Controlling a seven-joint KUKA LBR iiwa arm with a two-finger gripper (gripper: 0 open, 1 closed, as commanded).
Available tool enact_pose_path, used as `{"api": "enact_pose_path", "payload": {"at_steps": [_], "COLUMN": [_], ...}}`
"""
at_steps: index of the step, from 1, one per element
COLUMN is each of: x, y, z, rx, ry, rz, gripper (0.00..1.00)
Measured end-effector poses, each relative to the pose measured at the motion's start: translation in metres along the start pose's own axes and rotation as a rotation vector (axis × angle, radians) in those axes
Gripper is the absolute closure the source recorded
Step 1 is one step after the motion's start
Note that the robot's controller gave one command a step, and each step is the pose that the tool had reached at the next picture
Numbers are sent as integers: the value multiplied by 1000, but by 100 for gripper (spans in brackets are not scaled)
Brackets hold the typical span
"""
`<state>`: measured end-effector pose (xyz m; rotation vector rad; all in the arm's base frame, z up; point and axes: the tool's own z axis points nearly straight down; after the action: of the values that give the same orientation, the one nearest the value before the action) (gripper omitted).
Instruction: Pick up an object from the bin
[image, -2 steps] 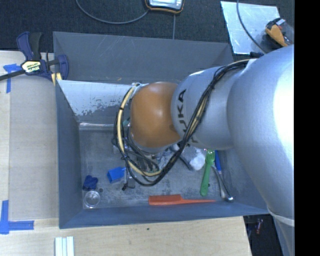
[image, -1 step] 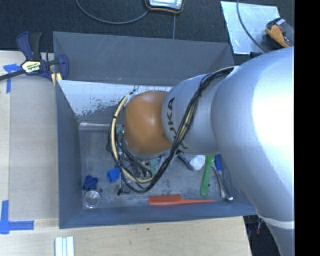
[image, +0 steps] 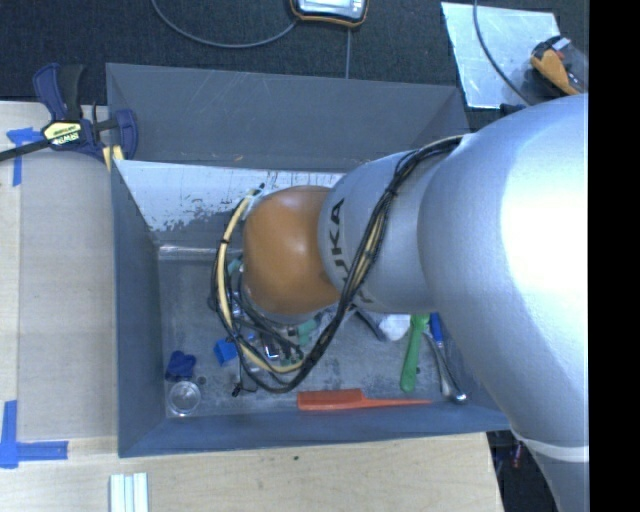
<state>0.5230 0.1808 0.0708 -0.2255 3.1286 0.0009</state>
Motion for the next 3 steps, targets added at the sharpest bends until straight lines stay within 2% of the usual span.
{"api": "enact_pose_path", "payload": {"at_steps": [1,2,3], "x": [-6,-19,-19], "y": [-6,-18,-18], "z": [0,-1,-1], "rx": [-2,-2,-3], "ry": [-9,-10,-11], "rz": [29,-36,-35], "gripper": [0,100,100]}}
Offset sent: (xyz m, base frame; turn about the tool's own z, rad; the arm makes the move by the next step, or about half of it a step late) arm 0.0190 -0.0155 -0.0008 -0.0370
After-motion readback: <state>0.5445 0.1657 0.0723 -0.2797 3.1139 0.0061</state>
